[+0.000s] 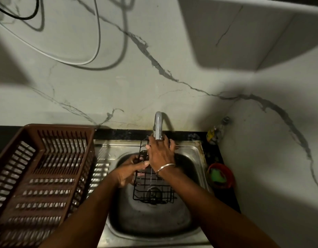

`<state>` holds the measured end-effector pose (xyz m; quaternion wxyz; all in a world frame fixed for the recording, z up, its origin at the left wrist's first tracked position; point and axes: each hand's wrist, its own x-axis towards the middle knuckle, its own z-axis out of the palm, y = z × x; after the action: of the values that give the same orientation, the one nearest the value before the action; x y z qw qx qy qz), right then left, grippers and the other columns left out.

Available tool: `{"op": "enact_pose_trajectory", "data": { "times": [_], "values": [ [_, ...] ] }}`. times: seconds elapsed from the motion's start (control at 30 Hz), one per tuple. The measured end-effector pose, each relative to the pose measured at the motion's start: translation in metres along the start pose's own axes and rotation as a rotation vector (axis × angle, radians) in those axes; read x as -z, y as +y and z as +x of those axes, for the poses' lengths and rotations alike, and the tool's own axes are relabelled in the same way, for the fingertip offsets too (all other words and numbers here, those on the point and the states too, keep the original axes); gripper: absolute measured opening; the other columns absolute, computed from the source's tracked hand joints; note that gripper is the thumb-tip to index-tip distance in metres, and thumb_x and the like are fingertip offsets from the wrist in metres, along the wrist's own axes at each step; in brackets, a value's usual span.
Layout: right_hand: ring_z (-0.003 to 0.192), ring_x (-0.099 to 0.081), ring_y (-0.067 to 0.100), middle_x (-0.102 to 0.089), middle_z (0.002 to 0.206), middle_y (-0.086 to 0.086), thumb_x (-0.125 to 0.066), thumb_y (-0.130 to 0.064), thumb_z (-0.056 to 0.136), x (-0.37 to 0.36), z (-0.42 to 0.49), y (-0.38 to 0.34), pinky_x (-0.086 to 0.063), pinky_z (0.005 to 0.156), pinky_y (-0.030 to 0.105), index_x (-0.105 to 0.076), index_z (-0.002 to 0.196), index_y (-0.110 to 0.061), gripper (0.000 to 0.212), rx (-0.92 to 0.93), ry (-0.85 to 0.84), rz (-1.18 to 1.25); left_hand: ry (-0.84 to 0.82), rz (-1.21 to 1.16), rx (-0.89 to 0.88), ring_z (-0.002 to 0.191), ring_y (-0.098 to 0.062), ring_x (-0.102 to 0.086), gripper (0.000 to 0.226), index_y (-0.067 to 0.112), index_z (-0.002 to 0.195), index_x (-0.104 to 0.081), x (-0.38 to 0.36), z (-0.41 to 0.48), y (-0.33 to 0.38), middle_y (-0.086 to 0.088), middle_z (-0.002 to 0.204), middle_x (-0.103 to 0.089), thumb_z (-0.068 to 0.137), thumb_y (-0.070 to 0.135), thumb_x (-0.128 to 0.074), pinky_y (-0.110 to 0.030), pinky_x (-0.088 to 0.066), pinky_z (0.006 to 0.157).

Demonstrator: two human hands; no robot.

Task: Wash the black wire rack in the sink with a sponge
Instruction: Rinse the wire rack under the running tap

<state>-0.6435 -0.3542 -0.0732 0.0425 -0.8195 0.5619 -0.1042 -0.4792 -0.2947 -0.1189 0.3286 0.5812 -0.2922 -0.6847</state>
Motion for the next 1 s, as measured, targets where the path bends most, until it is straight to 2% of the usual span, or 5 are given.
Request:
{"op": "enact_pose_trajectory", "data": {
  "times": [0.1, 0.33, 0.53, 0.67, 1.0],
  "values": [
    [0.159, -0.021, 0.036, -0.037, 0.166, 0.011, -0.015, -0.047, 0.104, -0.008, -0.006, 0.015, -0.011, 0.128, 0.061, -0.052, 0.149, -0.022, 0.063, -0.097, 0.086, 0.137, 0.125, -0.226, -0.085, 0.072, -0.021, -0.066, 0.012, 0.015, 0.114, -0.061, -0.010, -0.002, 0.007, -0.011, 0.095, -0.070, 0.106, 0.007, -0.059, -0.031, -0.055, 0.053],
    [0.161, 0.000, 0.033, -0.024, 0.172, 0.000, -0.024, -0.052, 0.105, 0.007, -0.024, 0.005, -0.009, 0.125, 0.057, -0.022, 0.163, -0.036, 0.061, -0.021, 0.012, 0.212, 0.048, -0.543, -0.056, 0.041, -0.011, -0.036, 0.032, 0.012, 0.107, -0.061, -0.033, 0.005, -0.013, -0.004, 0.065, -0.046, 0.081, 0.006, -0.043, -0.016, -0.023, 0.030],
    [0.160, 0.011, 0.036, -0.011, 0.175, 0.007, -0.017, -0.048, 0.107, -0.005, -0.035, -0.001, -0.007, 0.128, 0.061, -0.004, 0.167, -0.030, 0.064, 0.001, -0.060, 0.101, 0.106, -0.564, -0.001, 0.057, -0.015, -0.059, 0.075, 0.011, 0.119, -0.077, -0.038, 0.013, -0.028, -0.009, 0.088, -0.074, 0.094, 0.078, -0.057, -0.021, -0.034, 0.038],
    [0.159, 0.021, 0.032, 0.008, 0.175, 0.007, -0.008, -0.059, 0.103, -0.008, -0.034, 0.005, 0.002, 0.128, 0.059, 0.003, 0.167, -0.033, 0.069, 0.007, -0.105, 0.080, 0.325, -0.491, 0.088, 0.056, -0.014, -0.056, 0.088, 0.009, 0.124, -0.074, -0.036, 0.028, -0.031, -0.003, 0.073, -0.066, 0.083, 0.084, -0.059, -0.025, -0.045, 0.047],
    [0.158, 0.023, 0.028, 0.020, 0.172, 0.008, -0.019, -0.059, 0.106, -0.010, -0.040, 0.004, 0.007, 0.129, 0.055, 0.009, 0.166, -0.021, 0.077, 0.090, -0.158, 0.031, 0.314, -0.546, 0.087, 0.117, -0.035, -0.073, 0.083, 0.017, 0.128, -0.073, -0.047, 0.028, -0.015, -0.018, 0.122, -0.077, 0.084, 0.085, -0.058, -0.052, -0.060, 0.101]
  ]
}}
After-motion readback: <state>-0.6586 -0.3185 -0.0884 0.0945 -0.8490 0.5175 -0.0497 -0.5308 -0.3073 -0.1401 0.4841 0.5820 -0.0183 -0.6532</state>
